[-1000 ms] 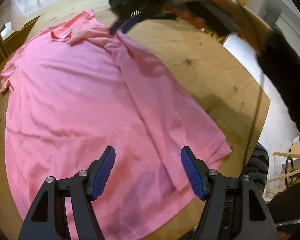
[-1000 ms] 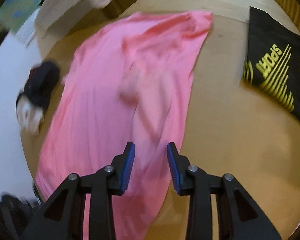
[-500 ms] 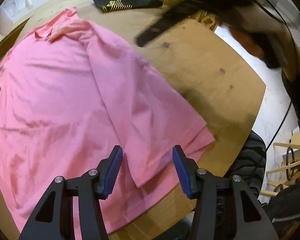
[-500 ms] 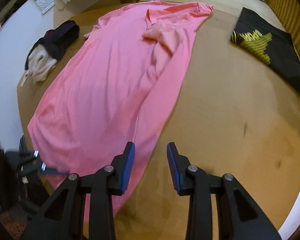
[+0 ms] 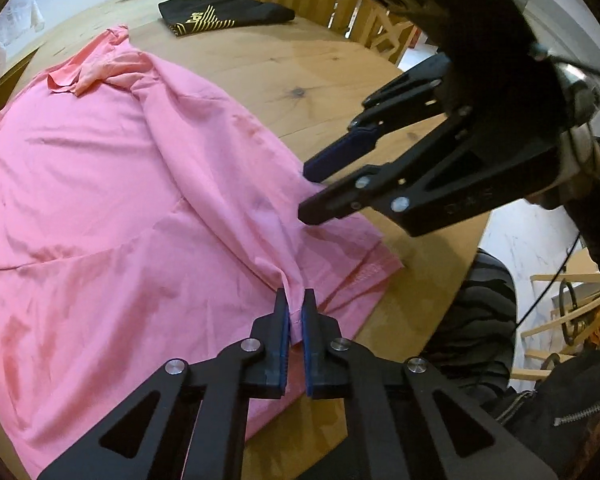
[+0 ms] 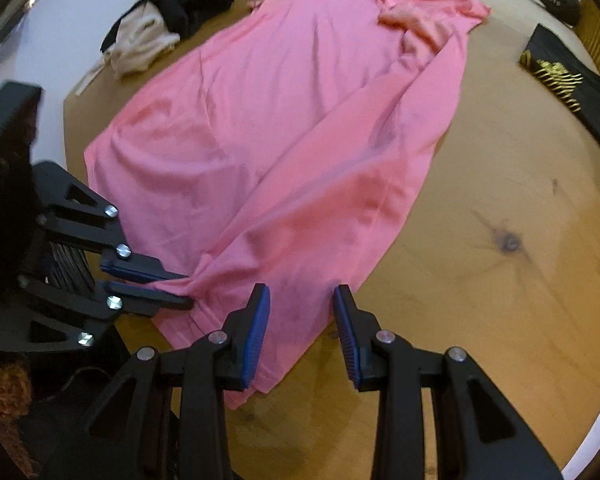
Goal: Fold clothes
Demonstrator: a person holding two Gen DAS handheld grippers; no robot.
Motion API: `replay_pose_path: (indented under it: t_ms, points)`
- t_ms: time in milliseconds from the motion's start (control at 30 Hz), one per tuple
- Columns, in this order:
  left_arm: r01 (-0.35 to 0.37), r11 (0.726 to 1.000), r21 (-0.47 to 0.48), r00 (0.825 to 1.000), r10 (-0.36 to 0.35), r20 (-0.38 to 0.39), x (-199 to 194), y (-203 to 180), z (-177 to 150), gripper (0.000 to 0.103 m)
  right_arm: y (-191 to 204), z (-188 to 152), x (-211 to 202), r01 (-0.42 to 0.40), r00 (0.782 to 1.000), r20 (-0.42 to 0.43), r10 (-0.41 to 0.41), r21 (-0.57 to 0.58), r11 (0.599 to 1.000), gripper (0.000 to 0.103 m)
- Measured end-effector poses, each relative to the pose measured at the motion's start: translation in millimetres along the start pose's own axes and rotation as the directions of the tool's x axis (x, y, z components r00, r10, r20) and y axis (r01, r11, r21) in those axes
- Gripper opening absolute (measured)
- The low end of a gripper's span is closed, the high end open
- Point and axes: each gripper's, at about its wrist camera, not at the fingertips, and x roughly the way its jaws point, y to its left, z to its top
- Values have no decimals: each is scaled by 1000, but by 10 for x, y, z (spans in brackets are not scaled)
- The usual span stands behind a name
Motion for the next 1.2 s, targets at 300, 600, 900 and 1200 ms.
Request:
replay_pose_path:
  t_ms: [300, 600, 900, 1200]
  points:
    - [35, 999, 19, 999, -34, -26, -159, -17, -116, 5, 48, 70, -189, 67, 998, -5, -68, -47, 997, 33]
    - [-41, 997, -70, 999, 42, 15, -465, 326, -244, 29, 162, 450, 226, 139, 990, 31, -136, -100, 985, 34]
    - [-142, 970, -195, 988, 152, 38, -834, 970, -600, 33, 158, 453, 114, 125, 992, -23, -127, -60, 990, 34]
    - [-173, 970, -170, 985, 165, -59, -729, 1113, -986, 37, 526, 262, 73, 124, 989, -62, -131, -106, 987, 35]
